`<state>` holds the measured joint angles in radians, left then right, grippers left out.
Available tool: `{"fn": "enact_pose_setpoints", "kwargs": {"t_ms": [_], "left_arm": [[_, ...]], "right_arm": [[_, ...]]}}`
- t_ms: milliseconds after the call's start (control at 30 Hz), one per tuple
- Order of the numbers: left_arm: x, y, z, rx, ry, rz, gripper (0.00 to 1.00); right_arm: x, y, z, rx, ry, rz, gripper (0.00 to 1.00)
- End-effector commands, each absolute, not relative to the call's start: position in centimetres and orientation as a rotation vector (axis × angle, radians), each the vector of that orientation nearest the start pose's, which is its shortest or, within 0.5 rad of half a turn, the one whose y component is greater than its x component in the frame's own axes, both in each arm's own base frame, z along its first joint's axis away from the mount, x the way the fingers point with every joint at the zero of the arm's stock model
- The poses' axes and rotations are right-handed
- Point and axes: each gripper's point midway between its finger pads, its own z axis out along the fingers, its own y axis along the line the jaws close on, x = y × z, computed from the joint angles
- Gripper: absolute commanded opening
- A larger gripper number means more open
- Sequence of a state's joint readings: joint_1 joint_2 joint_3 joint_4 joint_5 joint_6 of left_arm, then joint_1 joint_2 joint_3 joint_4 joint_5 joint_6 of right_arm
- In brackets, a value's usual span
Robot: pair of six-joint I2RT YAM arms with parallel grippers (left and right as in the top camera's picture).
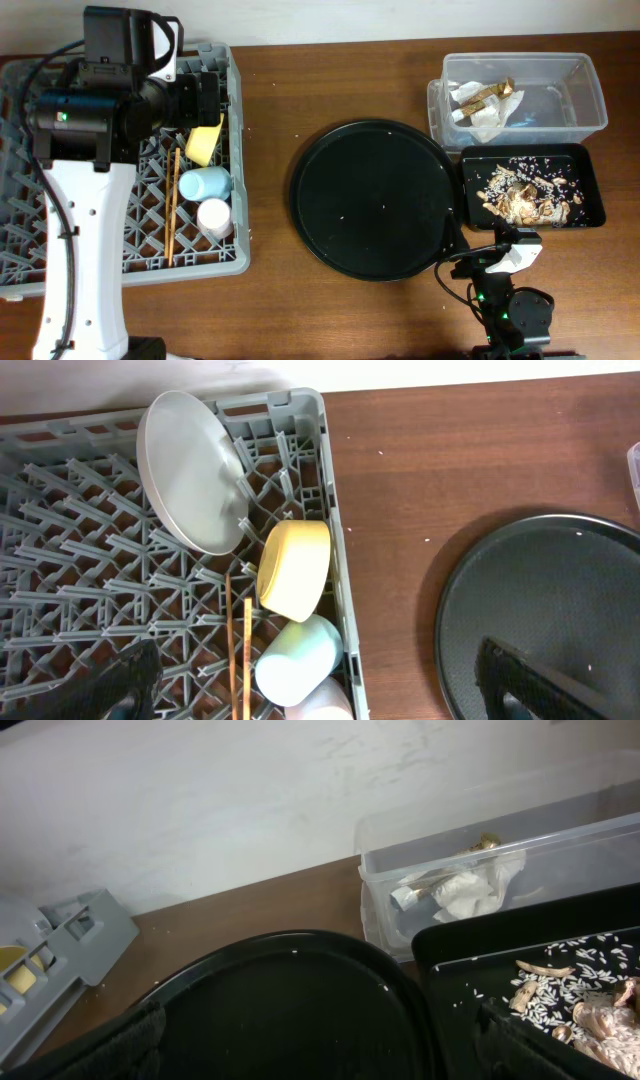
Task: Sort waste into correct bins and load items into the dishwasher rack
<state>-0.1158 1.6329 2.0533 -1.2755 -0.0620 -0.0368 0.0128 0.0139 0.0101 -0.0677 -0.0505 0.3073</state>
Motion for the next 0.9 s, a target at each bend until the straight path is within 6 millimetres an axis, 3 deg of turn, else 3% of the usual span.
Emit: {"fn": "enact_pose_setpoints", "kwargs": {"t_ms": [0,300,433,600,633,767,867], "left_arm": [[39.5,-3.7,34.6,0.081,2.424,0.001,0.99],[39.4,-3.2,35.2,0.066,2.404,0.013,0.99],[39.8,-3.0,36.2,0.049,2.247,0.011,0.99],[35.7,-2.1,30.3,0.024,2.119,0.026,0.99],[33.8,-1.9,28.0,0.022,2.091,0.022,1.00],[29.3,-0.6,22.5,-0.014,1.979,0.033,1.00],[27.3,0.5,20.5,-0.057,1.833,0.044,0.99]], "right_arm": [[24.6,1.1,15.7,0.206,1.639,0.286,0.98],[24.6,1.1,15.7,0.206,1.639,0.286,0.98],[24.6,1.1,15.7,0.206,1.639,0.286,0.99],[24.6,1.1,15.7,0.206,1.639,0.286,0.98],[24.6,1.1,15.7,0.206,1.639,0.286,0.99],[24.6,1.1,15.7,0.206,1.639,0.286,0.98],[24.6,1.1,15.7,0.206,1.639,0.286,0.98]]}}
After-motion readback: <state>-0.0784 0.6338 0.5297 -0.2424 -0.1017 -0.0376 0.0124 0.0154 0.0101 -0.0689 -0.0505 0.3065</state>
